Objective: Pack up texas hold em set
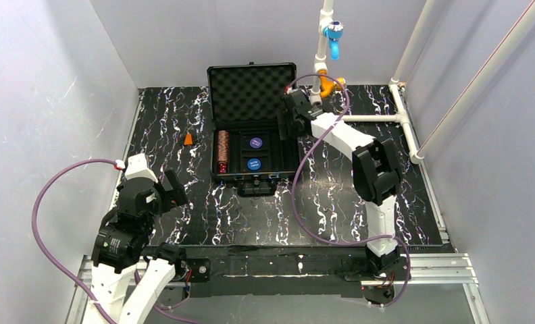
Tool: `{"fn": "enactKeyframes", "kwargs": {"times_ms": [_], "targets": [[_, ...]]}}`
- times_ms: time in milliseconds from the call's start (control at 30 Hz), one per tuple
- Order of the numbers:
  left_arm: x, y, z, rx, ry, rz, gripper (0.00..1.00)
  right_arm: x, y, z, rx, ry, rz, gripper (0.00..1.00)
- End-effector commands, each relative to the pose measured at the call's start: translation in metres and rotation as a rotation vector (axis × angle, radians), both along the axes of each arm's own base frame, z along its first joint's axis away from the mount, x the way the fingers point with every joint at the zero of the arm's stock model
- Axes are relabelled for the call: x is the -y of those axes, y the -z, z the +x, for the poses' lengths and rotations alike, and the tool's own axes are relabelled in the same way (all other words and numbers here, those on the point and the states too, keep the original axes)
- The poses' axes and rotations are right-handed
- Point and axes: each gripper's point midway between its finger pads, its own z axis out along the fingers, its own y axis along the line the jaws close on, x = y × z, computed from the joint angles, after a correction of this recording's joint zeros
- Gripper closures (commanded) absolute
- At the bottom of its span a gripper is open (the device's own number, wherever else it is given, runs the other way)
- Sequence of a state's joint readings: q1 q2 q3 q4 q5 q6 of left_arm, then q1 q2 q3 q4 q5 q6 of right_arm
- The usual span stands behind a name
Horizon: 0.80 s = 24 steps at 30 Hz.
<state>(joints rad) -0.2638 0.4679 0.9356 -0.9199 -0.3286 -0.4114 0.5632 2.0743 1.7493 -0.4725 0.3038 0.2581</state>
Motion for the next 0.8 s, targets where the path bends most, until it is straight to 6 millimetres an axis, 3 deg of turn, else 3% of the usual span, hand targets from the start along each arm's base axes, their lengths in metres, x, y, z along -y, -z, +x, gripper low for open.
{"fn": "enactKeyframes", "kwargs": {"times_ms": [0,100,200,333,467,633,767], "targets": [[-0.001,0.001,0.002,-0.004,0.002,0.009,0.01,0.009,-0.022,-0.03,-0.014,0.053,0.1,0.15],[0.0,0.002,0.003,-0.011,0.007,0.008,0.01,0.017,-0.008,-0.054,-0.071,0.058,0.098,0.18],[0.001,0.003,0.003,-0.015,0.008,0.008,0.01,0.025,0.005,-0.079,-0.131,0.056,0.098,0.29],[0.0,0.002,0.002,-0.01,0.007,0.007,0.01,0.017,0.018,-0.104,-0.18,0.003,0.147,0.45],[0.001,0.002,0.001,-0.006,0.01,0.005,0.01,0.01,0.032,-0.126,-0.218,-0.036,0.129,0.52],[0.001,0.001,0.001,0.001,0.009,0.003,0.01,0.011,0.043,-0.139,-0.236,-0.046,0.114,0.56],[0.001,0.001,0.0,0.003,0.011,0.001,0.01,0.014,0.05,-0.148,-0.256,-0.052,0.104,0.67]]}}
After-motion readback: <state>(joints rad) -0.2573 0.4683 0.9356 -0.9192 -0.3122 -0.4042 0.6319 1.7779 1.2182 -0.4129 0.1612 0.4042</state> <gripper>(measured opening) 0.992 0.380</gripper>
